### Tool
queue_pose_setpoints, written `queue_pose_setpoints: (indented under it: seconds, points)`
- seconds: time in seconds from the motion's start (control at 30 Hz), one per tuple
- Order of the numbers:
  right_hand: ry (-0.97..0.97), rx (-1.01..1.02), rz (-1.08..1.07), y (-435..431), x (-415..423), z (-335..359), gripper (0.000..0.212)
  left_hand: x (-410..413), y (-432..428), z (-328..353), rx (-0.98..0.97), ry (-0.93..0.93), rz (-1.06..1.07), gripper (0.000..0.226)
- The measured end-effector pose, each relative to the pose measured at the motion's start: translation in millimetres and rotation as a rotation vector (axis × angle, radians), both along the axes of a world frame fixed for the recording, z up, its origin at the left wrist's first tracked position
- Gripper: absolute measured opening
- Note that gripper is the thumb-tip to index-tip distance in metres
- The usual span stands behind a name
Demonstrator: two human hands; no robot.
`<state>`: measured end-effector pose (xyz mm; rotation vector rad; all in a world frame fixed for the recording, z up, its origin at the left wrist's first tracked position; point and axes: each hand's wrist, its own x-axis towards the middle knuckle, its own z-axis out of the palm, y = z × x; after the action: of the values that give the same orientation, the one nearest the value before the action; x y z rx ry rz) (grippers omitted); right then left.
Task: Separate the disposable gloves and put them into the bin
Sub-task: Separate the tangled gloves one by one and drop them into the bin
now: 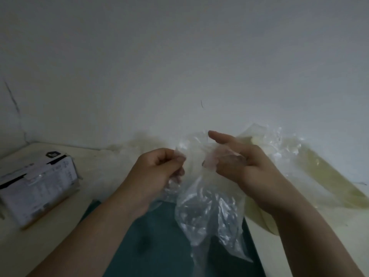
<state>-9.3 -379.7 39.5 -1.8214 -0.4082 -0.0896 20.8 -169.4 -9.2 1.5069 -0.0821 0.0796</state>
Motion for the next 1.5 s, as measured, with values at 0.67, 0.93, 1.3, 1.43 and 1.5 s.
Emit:
queue_pose_setpoints:
  seconds: [0.67, 0.93, 1.3, 1.43, 1.5]
  points:
    - [0.167, 0.321, -0.21, -0.7, 28.0, -32.0, 0.018, 5.1, -4.3, -19.4, -0.646, 0.264, -0.376, 0.057]
    - [0.127, 0.188, -0.333, -0.1, 36.5, -44.8, 0.033, 11.5, 15.2, -1.5, -0.667, 0.216, -0.105, 0.017]
    - [-0.117, -0.034, 0.004, -1.2, -1.1, 2.1, 0.014, -9.8, 7.3, 22.2, -0.345, 0.082, -0.199, 0.026]
    - [-0.017, -0.048, 0.029, -10.2, 0.6, 12.3, 0.013, -33.8, -8.2, 45.2, -0.295, 0.057, -0.333, 0.02]
    - [0.033, 0.07, 0.089, -20.8, -3.7, 15.9, 0.013, -38.8, -17.1, 54.4, -0.273, 0.052, -0.347, 0.025]
